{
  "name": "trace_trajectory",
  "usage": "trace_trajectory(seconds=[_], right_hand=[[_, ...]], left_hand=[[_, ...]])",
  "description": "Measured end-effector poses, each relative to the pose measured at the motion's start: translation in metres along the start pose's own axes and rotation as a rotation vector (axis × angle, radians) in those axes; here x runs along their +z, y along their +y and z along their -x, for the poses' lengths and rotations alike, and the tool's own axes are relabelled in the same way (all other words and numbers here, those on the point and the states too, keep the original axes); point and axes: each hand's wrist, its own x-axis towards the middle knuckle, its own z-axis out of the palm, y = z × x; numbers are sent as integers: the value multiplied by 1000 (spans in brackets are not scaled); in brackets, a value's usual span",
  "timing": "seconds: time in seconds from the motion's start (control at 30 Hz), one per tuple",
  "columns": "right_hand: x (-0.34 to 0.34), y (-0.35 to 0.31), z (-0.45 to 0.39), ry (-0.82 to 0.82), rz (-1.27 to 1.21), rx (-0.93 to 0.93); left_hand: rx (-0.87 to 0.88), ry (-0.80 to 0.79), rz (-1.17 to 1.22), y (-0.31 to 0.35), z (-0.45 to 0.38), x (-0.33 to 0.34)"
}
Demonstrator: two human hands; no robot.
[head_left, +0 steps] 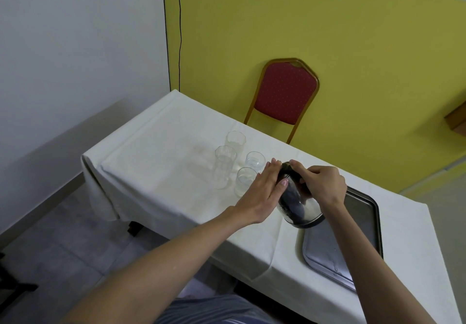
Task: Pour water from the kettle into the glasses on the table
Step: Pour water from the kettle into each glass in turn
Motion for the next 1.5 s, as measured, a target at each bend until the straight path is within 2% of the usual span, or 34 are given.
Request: trace_trajectory(seconds=[0.2,0.4,0.57,0.67,1.07,1.23,1.5], right_hand=[[-7,24,4,42,-221,161],[-19,47,12,14,-658,310],[-27,58,16,39,-756,336],[-31,61,14,43,-698,337],[-37,57,1,44,-9,87],[-34,52,0,30,122,33],[-33,42,-1,37,192,0]], left_hand=[[89,-35,-68,16,-6,2],[237,-13,-161,33,-17,13],[320,14,-181,41,-23,24],[296,-21,-181,39,-24,30],[124,-147,-97,18,-9,48],[99,-168,-108,8,-8,49],[99,-143,-104,6,-7,48]])
